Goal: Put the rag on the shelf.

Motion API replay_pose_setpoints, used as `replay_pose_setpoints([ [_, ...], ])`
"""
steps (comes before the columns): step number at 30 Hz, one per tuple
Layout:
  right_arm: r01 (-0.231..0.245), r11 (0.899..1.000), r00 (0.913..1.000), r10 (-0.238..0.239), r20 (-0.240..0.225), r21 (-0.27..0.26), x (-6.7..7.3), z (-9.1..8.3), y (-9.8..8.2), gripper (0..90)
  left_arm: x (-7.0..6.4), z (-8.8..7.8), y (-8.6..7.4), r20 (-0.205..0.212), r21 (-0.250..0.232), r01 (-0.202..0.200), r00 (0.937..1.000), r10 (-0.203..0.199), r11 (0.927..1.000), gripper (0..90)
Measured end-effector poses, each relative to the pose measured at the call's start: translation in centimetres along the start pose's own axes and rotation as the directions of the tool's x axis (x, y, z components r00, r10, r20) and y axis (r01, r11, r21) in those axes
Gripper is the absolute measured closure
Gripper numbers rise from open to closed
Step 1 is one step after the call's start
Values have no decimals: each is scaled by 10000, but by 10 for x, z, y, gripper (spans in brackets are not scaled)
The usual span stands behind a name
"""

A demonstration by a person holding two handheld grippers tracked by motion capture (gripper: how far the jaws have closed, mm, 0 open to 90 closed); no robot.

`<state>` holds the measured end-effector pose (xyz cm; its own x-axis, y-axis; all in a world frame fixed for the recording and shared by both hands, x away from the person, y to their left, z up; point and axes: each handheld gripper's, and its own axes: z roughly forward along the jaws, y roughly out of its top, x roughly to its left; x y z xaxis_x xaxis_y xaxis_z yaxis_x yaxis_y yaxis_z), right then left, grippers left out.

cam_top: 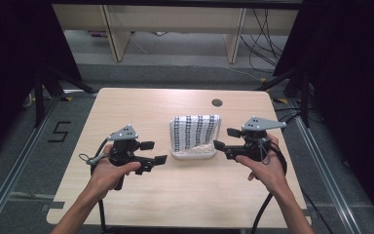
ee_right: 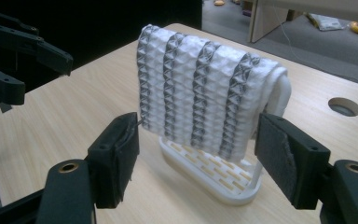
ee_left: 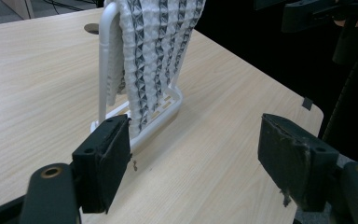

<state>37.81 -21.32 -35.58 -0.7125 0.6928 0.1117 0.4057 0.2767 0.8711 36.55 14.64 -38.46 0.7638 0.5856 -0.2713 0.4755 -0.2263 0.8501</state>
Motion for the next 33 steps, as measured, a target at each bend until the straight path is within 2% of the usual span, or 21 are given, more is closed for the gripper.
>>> replay_pose_setpoints([
  [2,203,9998,9998,-203,46,-49,0,1,-2,318,0,0,-4,23,-58,-37,10000,37,10000,250],
  [5,-81,9999,10000,82,-49,148,5,0,-5,317,-2,0,-9,-11,-16,-77,10000,77,10000,250],
  [7,241,9997,9997,-241,-80,14,5,2,-6,316,-2,0,-12,-3,18,-200,9998,200,9998,250],
  [8,29,9999,10000,-28,-65,141,8,1,-7,316,-3,0,-13,-11,59,-239,9997,239,9997,250],
  [9,225,9997,9997,-225,-127,30,7,2,-8,316,-4,0,-14,0,39,-289,9996,289,9996,250],
  [11,69,9999,10000,-68,-71,140,10,0,-10,313,-6,-1,-17,-49,122,-418,9991,419,9991,250],
  [14,268,9996,9996,-267,-125,87,11,0,-12,310,-8,0,-21,-21,94,-459,9989,460,9989,250],
  [15,42,9998,9999,-39,-146,198,13,0,-13,309,-9,1,-22,23,132,-501,9987,501,9987,250],
  [17,39,9998,9998,-36,-175,182,13,0,-15,305,-11,1,-26,-38,99,-573,9983,573,9983,250],
  [19,311,9995,9995,-310,-107,52,12,0,-17,293,-12,0,-28,-98,192,-612,9981,614,9979,250],
  [20,52,9999,9997,-49,-234,98,13,0,-19,290,-12,0,-30,-93,196,-626,9980,628,9978,250],
  [22,36,9998,9999,-34,-119,173,14,-1,-21,282,-13,1,-35,6,205,-647,9979,647,9977,250],
  [23,255,9997,9997,-255,-16,-11,13,0,-23,277,-14,2,-37,-100,213,-674,9977,676,9975,250],
  [24,75,9999,9999,-74,-96,120,14,-1,-24,269,-14,2,-38,-48,232,-664,9978,665,9975,250],
  [26,159,9998,9998,-158,-90,80,13,0,-25,234,-14,2,-42,-4,238,-754,9971,755,9969,249],
  [28,-158,9999,9999,157,40,69,16,1,-28,195,-15,1,-44,-11,328,-718,9974,719,9969,247],
  [29,13,9999,10000,-14,84,117,15,0,-29,189,-15,1,-46,21,219,-693,9976,693,9974,244],
  [30,-270,9996,9996,270,0,81,17,1,-31,183,-15,1,-47,59,237,-693,9976,692,9973,242],
  [31,-46,9998,10000,47,-66,183,16,1,-32,178,-16,0,-49,-15,347,-691,9976,692,9970,241],
  [32,-280,9995,9996,280,-25,142,18,1,-33,176,-16,1,-51,-6,330,-680,9977,681,9971,240],
  [33,-204,9996,9998,203,22,212,18,0,-34,174,-15,1,-52,64,311,-737,9973,735,9968,239],
])
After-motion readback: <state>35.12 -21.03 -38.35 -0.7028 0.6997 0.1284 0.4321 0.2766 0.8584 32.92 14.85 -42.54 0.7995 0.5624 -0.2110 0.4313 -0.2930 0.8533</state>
